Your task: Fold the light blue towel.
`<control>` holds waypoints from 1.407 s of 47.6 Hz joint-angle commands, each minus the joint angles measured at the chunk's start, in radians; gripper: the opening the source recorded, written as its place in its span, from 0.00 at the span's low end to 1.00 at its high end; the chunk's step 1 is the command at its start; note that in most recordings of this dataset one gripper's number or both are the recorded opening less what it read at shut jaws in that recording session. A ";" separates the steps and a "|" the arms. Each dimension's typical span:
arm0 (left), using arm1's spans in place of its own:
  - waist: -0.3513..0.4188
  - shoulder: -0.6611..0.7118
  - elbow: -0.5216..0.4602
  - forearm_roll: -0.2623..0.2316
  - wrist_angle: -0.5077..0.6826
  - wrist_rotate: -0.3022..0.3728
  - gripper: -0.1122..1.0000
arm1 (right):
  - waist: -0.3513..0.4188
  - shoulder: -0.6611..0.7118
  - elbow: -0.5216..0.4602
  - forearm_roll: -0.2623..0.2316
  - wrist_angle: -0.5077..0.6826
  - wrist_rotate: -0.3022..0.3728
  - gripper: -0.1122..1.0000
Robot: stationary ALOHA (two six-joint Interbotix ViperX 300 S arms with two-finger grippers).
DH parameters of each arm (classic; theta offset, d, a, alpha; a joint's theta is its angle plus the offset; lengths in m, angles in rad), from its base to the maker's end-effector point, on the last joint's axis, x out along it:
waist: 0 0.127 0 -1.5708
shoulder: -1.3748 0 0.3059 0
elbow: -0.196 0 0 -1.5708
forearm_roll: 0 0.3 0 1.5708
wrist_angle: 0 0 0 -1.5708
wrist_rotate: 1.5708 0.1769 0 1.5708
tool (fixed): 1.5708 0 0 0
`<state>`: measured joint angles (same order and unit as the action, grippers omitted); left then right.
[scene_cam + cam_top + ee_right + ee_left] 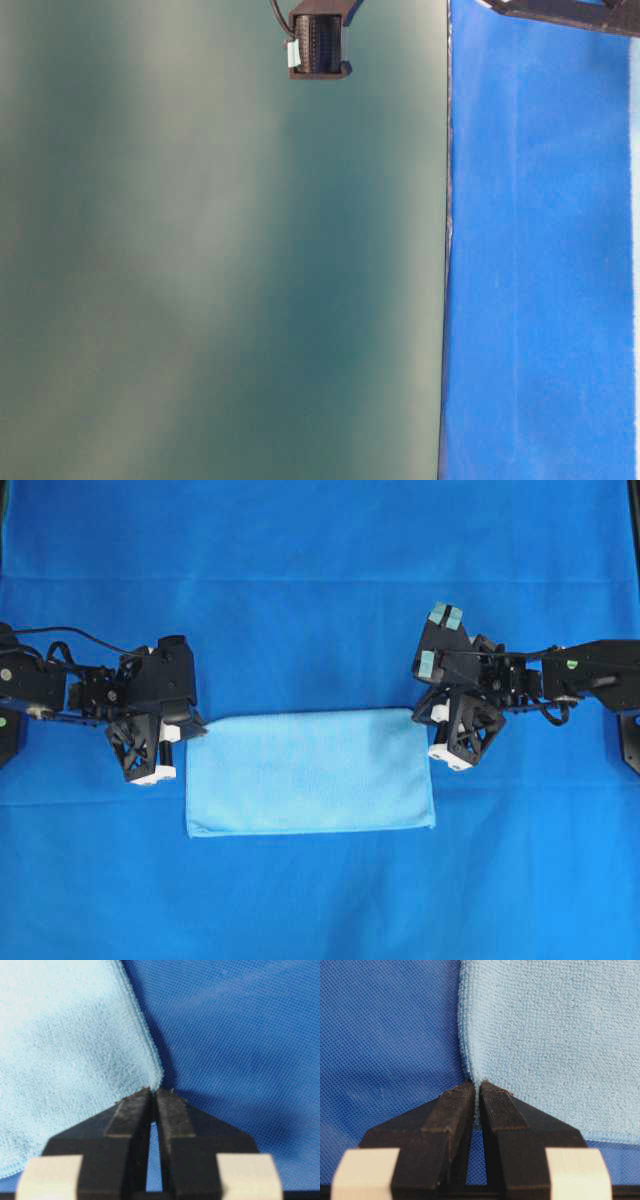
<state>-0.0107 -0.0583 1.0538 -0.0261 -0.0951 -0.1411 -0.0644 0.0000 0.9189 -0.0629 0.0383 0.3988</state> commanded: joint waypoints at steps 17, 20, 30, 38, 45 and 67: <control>0.002 -0.107 -0.064 0.000 0.152 -0.006 0.13 | 0.000 -0.117 -0.020 -0.002 0.038 -0.002 0.12; 0.002 -0.147 -0.084 0.000 0.195 -0.008 0.13 | 0.000 -0.161 -0.026 -0.002 0.071 -0.003 0.12; -0.005 -0.311 -0.146 0.000 0.337 -0.009 0.13 | 0.009 -0.313 -0.041 -0.017 0.163 -0.003 0.12; -0.012 -0.443 -0.160 0.000 0.391 -0.008 0.13 | 0.018 -0.433 -0.051 -0.017 0.202 -0.002 0.12; -0.026 -0.555 -0.166 0.002 0.399 0.003 0.13 | 0.021 -0.511 -0.061 -0.020 0.229 -0.002 0.12; -0.026 -0.620 -0.153 0.000 0.393 0.014 0.13 | 0.021 -0.595 -0.081 -0.034 0.245 0.000 0.12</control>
<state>-0.0322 -0.6811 0.9143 -0.0261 0.3068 -0.1304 -0.0445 -0.5967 0.8636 -0.0920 0.2869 0.3973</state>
